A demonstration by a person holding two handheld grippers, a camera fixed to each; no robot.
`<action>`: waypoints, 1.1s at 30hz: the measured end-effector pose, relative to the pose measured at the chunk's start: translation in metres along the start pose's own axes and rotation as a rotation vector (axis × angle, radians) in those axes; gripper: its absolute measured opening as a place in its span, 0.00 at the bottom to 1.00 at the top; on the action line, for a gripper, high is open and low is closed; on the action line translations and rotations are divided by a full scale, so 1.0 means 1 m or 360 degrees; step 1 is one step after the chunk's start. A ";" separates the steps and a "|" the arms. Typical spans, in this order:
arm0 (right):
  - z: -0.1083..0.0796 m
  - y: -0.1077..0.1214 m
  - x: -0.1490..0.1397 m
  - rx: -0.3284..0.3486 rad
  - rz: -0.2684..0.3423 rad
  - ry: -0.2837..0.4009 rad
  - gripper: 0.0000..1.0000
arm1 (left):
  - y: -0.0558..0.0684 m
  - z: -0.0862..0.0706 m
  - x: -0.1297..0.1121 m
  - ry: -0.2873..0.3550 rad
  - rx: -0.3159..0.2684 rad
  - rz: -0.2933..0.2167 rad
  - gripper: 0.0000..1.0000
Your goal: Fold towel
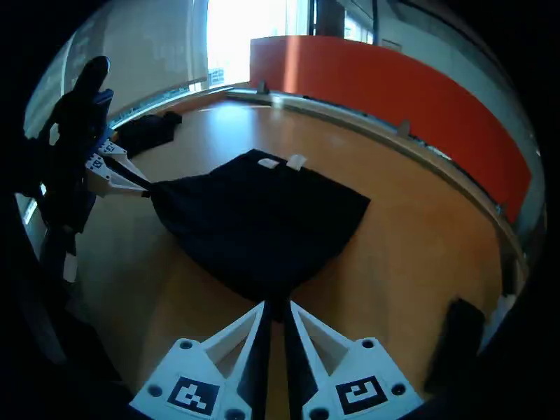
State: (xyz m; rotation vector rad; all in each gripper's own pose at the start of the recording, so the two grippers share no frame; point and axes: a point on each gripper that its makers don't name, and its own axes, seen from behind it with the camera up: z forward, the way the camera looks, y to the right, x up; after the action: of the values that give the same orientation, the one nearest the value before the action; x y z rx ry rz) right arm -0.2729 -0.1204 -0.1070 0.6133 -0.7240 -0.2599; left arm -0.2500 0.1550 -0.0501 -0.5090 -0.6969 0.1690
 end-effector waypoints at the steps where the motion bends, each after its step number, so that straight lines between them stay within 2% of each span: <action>1: -0.003 0.000 0.003 0.0000 0.0001 0.0008 0.11 | 0.000 -0.003 0.002 0.0002 0.0000 -0.0003 0.13; 9: -0.025 -0.002 0.028 -0.0006 0.0006 0.0054 0.11 | 0.004 -0.029 0.022 0.0021 -0.0001 -0.0046 0.13; 23: -0.061 -0.009 0.051 0.0018 0.0020 0.0074 0.11 | 0.014 -0.066 0.037 0.0038 -0.0015 -0.0089 0.13; 27: -0.067 -0.013 0.052 0.0032 0.0027 0.0065 0.11 | 0.016 -0.072 0.038 0.0038 -0.0021 -0.0095 0.13; 33: -0.070 -0.018 0.050 0.0043 0.0031 0.0045 0.11 | 0.014 -0.074 0.038 0.0036 -0.0014 -0.0099 0.13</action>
State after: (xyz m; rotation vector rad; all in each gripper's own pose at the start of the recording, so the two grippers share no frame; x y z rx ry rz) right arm -0.1886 -0.1255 -0.1314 0.6343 -0.7068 -0.2230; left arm -0.1731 0.1503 -0.0837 -0.4966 -0.6907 0.1015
